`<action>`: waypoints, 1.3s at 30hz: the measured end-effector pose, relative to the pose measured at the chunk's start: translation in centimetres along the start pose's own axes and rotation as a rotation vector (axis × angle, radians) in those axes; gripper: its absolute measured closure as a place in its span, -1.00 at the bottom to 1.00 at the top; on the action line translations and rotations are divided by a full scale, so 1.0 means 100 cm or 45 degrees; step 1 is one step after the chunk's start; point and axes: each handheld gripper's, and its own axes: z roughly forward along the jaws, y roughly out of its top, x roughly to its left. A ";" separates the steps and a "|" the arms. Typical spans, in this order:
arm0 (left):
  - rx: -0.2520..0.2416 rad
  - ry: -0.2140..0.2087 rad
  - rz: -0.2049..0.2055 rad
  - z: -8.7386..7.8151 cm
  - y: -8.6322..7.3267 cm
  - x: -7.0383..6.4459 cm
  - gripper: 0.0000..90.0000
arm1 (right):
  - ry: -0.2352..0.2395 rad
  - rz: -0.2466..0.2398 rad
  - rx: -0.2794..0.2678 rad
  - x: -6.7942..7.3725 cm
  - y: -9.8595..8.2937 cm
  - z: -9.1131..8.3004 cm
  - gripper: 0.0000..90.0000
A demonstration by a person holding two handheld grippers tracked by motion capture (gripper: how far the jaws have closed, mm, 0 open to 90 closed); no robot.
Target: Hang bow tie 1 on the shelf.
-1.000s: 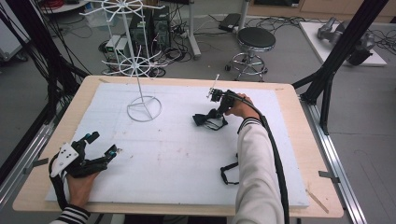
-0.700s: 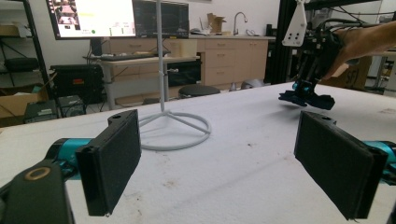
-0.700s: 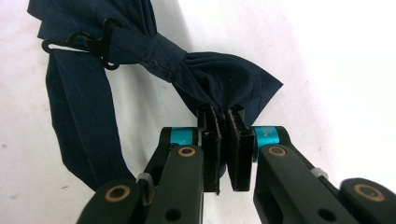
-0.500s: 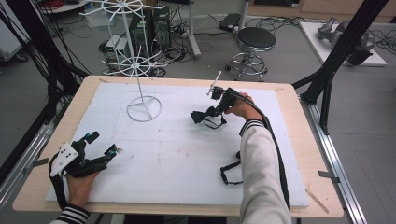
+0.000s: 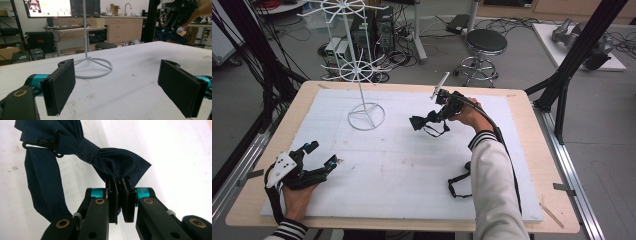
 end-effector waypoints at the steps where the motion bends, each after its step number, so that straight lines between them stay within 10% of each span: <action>1: 0.002 -0.003 -0.001 0.000 0.001 0.000 -0.66 | -0.002 -0.003 -0.012 0.001 0.001 -0.002 0.91; 39: 0.090 -0.347 0.042 0.047 0.081 -0.021 -0.66 | -0.112 0.023 -0.393 0.072 -0.002 -0.069 0.90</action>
